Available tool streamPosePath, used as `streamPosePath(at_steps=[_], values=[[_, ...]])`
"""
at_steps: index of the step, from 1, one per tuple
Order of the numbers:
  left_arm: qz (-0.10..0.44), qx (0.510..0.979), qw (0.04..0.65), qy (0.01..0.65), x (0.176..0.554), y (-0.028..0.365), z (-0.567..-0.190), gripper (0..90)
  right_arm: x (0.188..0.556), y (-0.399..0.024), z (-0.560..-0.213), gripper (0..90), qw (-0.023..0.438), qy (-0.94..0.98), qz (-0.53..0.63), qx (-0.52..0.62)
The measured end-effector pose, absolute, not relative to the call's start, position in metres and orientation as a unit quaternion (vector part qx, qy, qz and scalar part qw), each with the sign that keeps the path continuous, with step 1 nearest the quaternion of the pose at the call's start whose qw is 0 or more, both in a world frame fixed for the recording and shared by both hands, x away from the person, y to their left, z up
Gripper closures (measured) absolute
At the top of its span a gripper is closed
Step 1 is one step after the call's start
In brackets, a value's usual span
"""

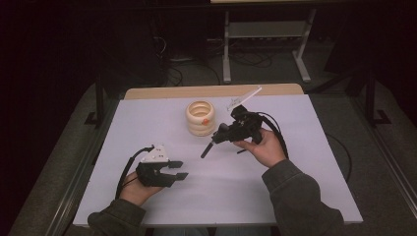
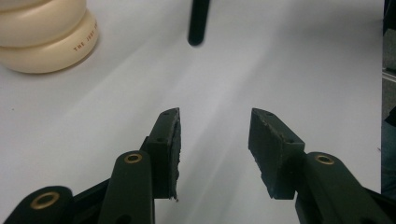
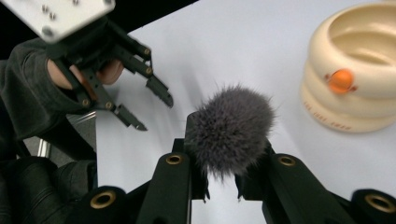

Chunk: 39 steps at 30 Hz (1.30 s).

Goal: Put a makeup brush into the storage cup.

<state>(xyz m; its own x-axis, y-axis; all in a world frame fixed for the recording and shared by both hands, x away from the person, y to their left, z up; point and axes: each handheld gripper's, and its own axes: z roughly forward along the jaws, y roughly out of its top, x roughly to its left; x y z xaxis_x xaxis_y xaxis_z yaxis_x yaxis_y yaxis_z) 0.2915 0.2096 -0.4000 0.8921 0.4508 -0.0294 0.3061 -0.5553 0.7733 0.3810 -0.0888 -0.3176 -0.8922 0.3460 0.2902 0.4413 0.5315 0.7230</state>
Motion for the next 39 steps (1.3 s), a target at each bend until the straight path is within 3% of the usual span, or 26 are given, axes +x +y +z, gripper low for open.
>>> streamPosePath(at_steps=[14, 39], values=[[0.091, 0.876, 0.418, 0.224, 0.293, 0.212, -0.401, 46.4, 0.409, -0.080, -0.282, 76.2, 0.030, -0.874, -0.426, -0.233], [0.086, 0.869, 0.427, 0.237, 0.295, 0.218, -0.401, 42.5, 0.460, -0.060, -0.241, 76.2, -0.012, -0.876, -0.407, -0.259]])
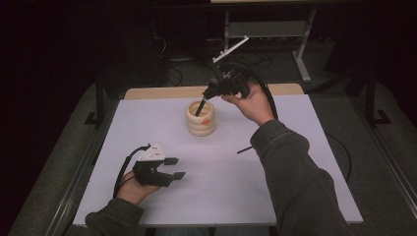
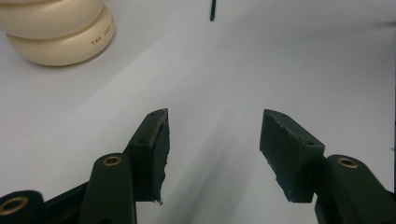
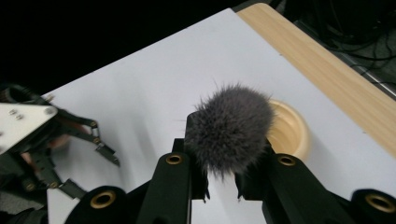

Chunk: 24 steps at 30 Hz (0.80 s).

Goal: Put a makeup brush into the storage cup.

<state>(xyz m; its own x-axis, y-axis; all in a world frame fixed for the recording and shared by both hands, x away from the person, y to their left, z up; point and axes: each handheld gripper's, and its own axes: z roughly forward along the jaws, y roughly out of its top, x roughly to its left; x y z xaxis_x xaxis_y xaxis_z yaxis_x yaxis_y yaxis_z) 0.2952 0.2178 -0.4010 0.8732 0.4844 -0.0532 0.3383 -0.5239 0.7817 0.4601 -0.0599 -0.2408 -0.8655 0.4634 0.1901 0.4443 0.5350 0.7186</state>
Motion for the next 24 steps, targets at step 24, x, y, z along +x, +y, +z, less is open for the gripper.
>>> streamPosePath(at_steps=[24], values=[[0.087, 0.862, 0.434, 0.245, 0.297, 0.222, -0.399, 38.2, 0.510, -0.043, -0.251, 76.1, 0.021, 0.868, 0.372, 0.327]])
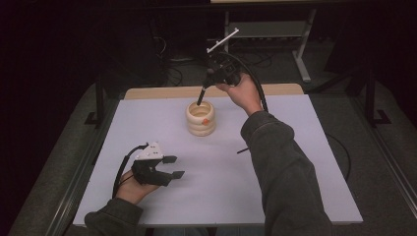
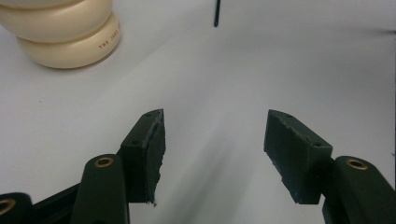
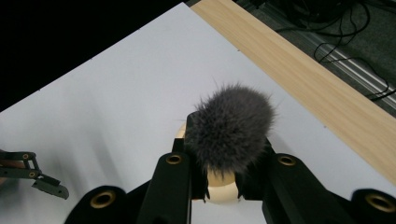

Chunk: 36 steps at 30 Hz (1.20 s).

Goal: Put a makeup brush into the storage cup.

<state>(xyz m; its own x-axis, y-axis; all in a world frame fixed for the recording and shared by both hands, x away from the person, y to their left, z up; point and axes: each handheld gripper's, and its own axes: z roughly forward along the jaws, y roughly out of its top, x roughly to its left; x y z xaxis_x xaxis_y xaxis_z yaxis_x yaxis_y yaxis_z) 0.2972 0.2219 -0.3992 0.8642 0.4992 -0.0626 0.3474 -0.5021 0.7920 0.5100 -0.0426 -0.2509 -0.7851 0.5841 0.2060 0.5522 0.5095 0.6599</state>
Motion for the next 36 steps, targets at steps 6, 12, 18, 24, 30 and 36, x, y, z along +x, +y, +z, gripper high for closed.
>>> streamPosePath(at_steps=[6, 12, 18, 24, 30, 36], values=[[0.089, 0.861, 0.434, 0.247, 0.297, 0.222, -0.399, 37.4, 0.515, -0.041, -0.262, 76.1, 0.021, 0.867, 0.368, 0.336], [0.086, 0.861, 0.435, 0.250, 0.298, 0.223, -0.399, 37.0, 0.517, -0.041, -0.270, 76.0, 0.016, 0.866, 0.368, 0.338], [0.086, 0.860, 0.436, 0.250, 0.297, 0.222, -0.400, 36.6, 0.517, -0.040, -0.279, 76.0, 0.013, 0.865, 0.367, 0.342], [0.085, 0.862, 0.432, 0.249, 0.298, 0.224, -0.399, 36.5, 0.518, -0.042, -0.288, 76.0, 0.008, 0.864, 0.365, 0.347], [0.086, 0.862, 0.433, 0.250, 0.297, 0.223, -0.399, 36.5, 0.516, -0.041, -0.296, 75.9, 0.010, 0.864, 0.366, 0.347], [0.088, 0.863, 0.431, 0.249, 0.297, 0.223, -0.399, 36.2, 0.515, -0.041, -0.304, 75.7, 0.002, 0.862, 0.367, 0.349]])
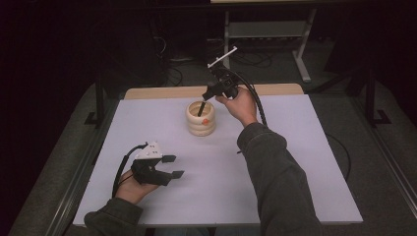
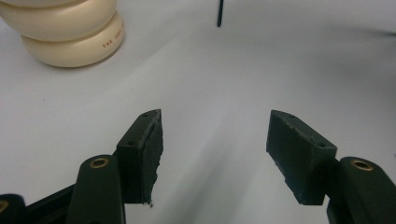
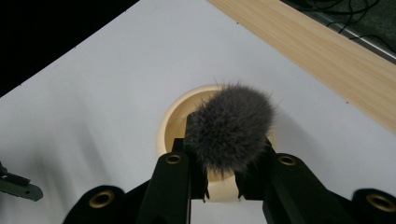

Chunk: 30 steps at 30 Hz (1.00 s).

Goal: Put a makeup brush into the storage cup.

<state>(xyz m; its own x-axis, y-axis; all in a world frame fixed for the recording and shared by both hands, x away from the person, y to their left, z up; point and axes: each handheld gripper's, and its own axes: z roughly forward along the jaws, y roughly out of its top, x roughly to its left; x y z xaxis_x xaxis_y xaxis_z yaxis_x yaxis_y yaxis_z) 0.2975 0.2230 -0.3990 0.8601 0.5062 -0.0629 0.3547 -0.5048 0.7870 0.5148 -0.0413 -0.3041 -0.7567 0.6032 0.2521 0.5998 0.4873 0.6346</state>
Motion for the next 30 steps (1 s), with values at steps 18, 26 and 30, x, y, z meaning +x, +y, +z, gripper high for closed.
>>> streamPosePath(at_steps=[18, 26, 30], values=[[0.088, 0.863, 0.431, 0.249, 0.298, 0.223, -0.400, 35.8, 0.512, -0.039, -0.328, 74.7, -0.003, 0.861, 0.368, 0.351], [0.089, 0.865, 0.427, 0.250, 0.299, 0.223, -0.400, 35.1, 0.508, -0.050, -0.334, 58.8, 0.007, 0.857, 0.379, 0.350], [0.091, 0.868, 0.423, 0.246, 0.299, 0.224, -0.400, 34.7, 0.502, -0.061, -0.330, 55.4, 0.008, 0.854, 0.383, 0.352]])
